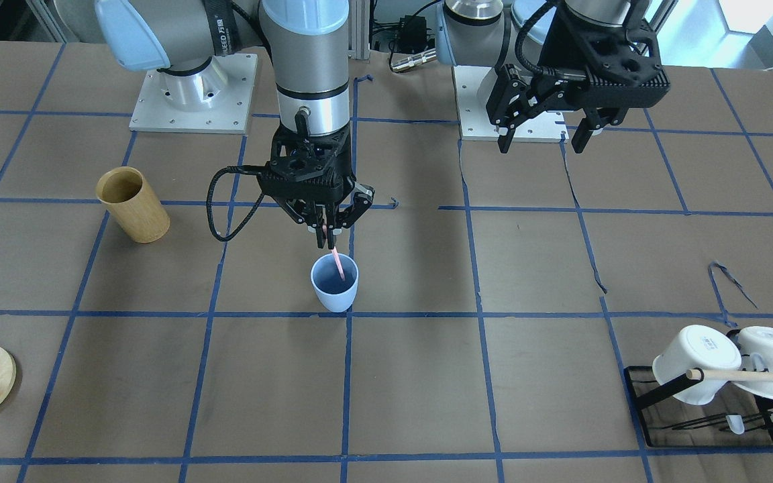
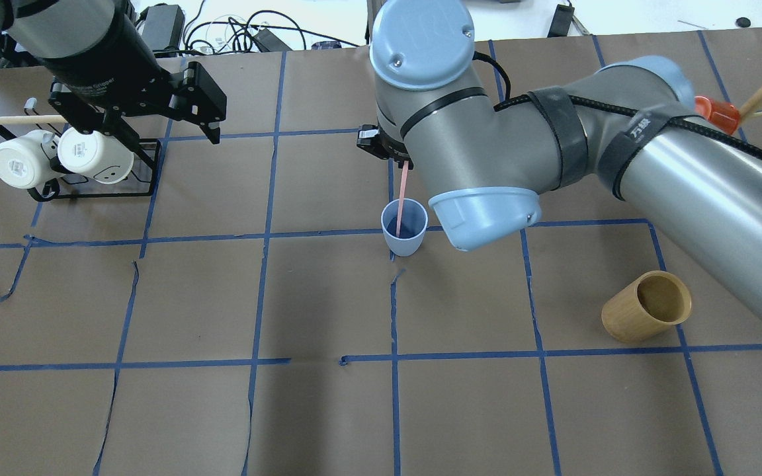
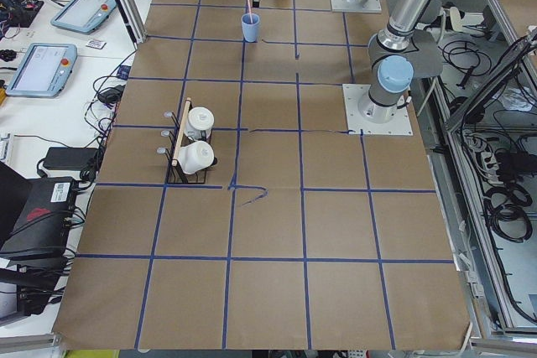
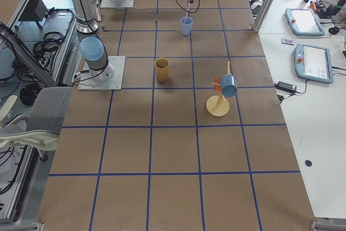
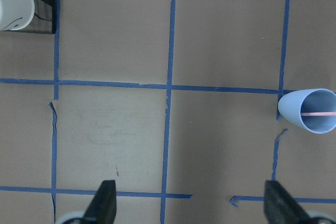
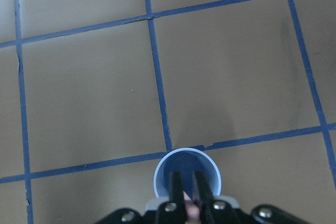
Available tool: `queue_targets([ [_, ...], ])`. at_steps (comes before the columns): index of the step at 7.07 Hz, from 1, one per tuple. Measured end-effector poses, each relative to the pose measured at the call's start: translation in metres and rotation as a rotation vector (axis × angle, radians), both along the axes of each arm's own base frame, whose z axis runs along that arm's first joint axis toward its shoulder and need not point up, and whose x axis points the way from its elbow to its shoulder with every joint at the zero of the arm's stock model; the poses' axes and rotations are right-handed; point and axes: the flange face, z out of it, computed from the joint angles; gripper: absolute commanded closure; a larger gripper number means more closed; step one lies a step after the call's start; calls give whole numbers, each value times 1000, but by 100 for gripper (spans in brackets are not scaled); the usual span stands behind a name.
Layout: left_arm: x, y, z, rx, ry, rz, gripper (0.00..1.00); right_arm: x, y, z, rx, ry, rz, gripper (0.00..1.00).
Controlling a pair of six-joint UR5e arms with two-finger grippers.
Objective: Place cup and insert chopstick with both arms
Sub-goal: 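Move the pink chopstick over the light-blue cup and lower it inside, then open the right gripper to release the pink chopstick in the cup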
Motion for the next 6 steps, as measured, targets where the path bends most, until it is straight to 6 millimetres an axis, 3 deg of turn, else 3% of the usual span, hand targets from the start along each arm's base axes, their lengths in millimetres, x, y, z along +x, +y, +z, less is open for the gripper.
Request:
queue_targets([
  [1,0,0,0,0,0,0,0,-1,2,-5,8,4,1,73],
  [2,0,0,0,-1,0,0,0,-1,3,-8,11,5,1,27],
  [3,0,0,1,-2,0,0,0,-1,2,-6,-3,5,0,13],
  [6,1,0,1,-2,1,1,0,-6,-17,27,-96,20,35,5],
])
